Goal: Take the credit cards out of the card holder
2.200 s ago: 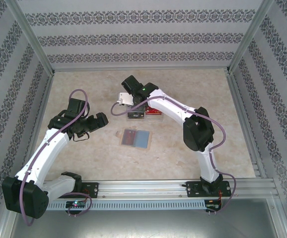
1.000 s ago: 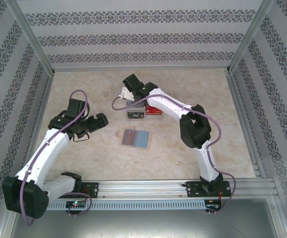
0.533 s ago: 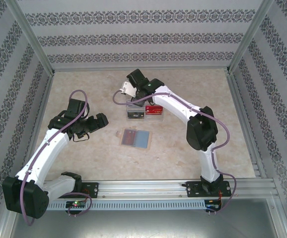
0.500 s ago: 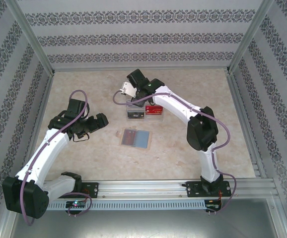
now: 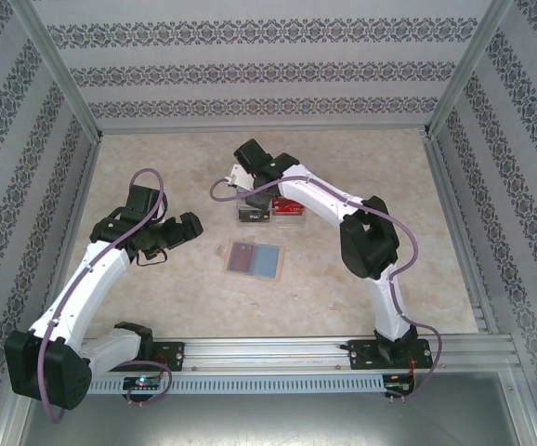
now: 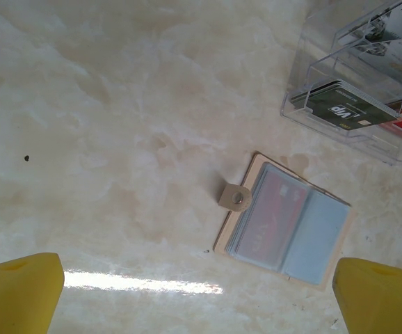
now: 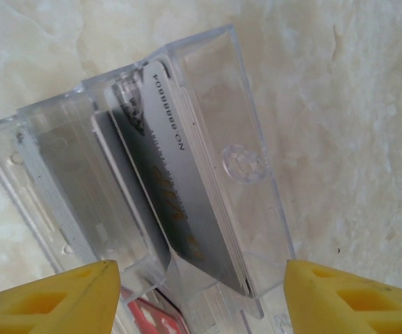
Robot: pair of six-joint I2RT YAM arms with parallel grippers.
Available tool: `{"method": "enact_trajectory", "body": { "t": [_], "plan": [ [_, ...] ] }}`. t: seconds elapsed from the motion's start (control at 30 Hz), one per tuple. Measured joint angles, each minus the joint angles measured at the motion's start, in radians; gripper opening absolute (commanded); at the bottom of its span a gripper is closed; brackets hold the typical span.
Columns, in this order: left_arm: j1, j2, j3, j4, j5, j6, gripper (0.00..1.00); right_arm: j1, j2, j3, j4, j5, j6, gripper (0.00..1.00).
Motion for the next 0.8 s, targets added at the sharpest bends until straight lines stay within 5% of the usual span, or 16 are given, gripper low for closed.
{"method": "enact_trajectory", "body": {
  "t": [0.8],
  "plan": [
    [0.0, 0.0, 0.0, 0.0, 0.012, 0.0, 1.0, -0.01, 0.036, 0.064, 0.037, 0.135, 0.083, 0.63]
  ]
}}
